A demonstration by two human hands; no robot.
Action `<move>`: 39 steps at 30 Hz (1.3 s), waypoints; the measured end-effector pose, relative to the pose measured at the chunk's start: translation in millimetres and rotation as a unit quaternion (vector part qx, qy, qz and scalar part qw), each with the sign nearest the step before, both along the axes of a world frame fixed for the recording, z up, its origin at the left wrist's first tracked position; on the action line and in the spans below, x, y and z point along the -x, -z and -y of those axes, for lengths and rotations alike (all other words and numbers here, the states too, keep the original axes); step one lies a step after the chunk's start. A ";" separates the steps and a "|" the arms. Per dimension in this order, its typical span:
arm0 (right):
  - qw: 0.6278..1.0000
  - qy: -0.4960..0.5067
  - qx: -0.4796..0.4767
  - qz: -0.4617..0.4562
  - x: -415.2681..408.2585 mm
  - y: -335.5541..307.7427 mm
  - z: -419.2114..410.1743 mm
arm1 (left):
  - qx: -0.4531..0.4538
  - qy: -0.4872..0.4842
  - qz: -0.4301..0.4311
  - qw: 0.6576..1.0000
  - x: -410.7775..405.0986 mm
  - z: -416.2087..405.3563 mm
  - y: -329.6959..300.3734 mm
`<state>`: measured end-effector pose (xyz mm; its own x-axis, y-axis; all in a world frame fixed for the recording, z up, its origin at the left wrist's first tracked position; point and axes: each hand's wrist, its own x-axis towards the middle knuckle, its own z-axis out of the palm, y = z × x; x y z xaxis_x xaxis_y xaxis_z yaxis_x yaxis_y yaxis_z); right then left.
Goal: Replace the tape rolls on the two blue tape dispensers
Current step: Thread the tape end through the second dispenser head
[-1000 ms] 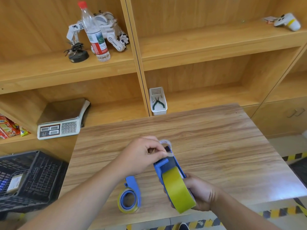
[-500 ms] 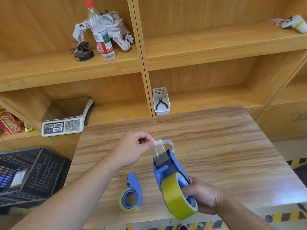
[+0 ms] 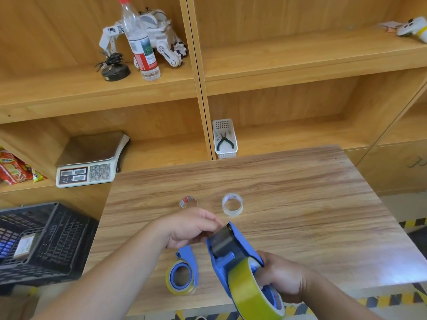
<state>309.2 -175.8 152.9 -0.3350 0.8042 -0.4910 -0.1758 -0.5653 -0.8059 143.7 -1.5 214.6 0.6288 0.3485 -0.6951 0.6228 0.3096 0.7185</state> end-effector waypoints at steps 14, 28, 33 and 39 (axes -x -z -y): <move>0.999 0.003 0.025 -0.040 9.0 8.3 -10.7 | 0.249 -0.020 -0.003 0.968 6.8 -1.3 27.8; 0.961 0.233 0.131 -0.068 13.5 71.9 -16.4 | 0.085 -0.307 -0.054 0.946 16.6 13.4 124.9; 0.945 0.268 0.167 0.083 15.0 101.0 -16.9 | 0.097 -0.304 -0.020 0.948 22.9 38.1 150.0; 0.931 0.242 0.187 0.197 18.8 139.8 -18.7 | 0.054 -0.267 -0.045 0.961 24.2 61.9 178.1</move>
